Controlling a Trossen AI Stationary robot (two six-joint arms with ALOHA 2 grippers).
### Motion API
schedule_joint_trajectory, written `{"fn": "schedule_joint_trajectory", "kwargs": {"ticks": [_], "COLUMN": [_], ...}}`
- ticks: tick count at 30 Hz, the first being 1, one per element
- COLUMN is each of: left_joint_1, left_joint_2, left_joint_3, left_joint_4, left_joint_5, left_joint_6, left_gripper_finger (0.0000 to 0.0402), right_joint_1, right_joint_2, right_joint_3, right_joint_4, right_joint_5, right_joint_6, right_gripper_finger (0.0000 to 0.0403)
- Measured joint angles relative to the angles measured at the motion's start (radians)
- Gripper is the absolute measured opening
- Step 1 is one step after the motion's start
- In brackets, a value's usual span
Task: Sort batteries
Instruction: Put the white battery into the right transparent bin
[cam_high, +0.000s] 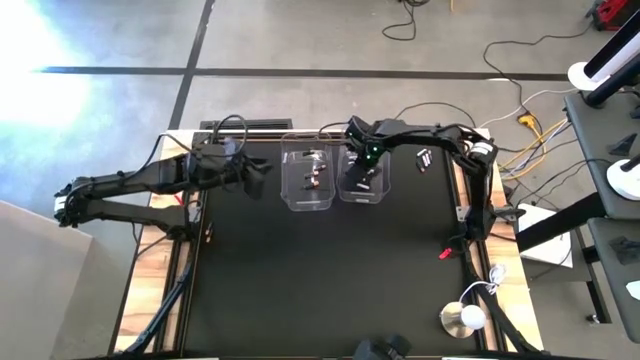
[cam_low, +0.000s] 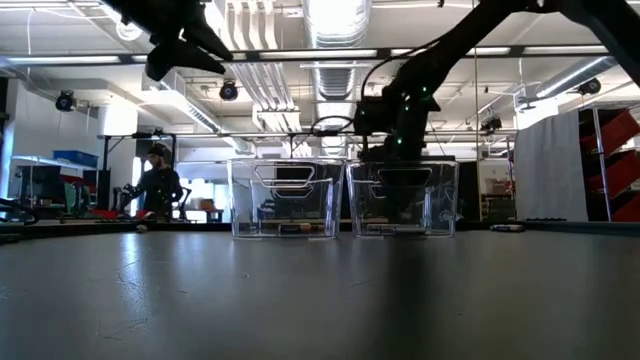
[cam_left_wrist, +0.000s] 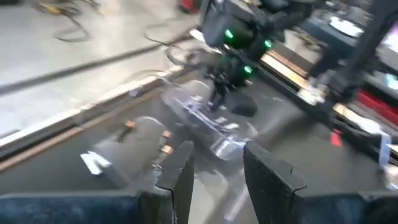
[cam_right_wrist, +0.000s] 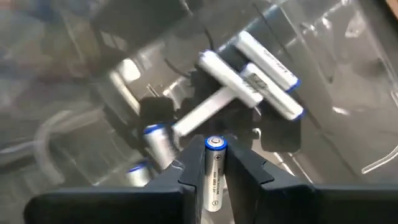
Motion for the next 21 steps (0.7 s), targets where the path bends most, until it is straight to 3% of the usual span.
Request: {"fn": "schedule_joint_trajectory", "kwargs": {"ticks": [6, 17, 21], "left_joint_1": [0.001, 0.028, 0.091], "left_joint_2": [0.010, 0.015, 0.014], "left_joint_3": [-0.009, -0.066, -0.131], "left_joint_4": [-0.026, 0.005, 0.086], "left_joint_5": [-0.156, -0.128, -0.022], "left_joint_6": [-0.031, -0.118, -0.124], "left_gripper_finger": [0.0118, 0.0118, 0.0118], "right_joint_1": [0.003, 0.011, 0.044], "right_joint_2": [0.030, -0.004, -0.075], "right_joint_3": [-0.002, -0.002, -0.002], "right_joint_4": [0.034, 0.004, -0.046], "right_joint_5": [0.005, 0.024, 0.025], "right_joint_6": [-0.004, 0.042, 0.009], "right_gripper_finger": [0.0036, 0.0110, 0.0135]}}
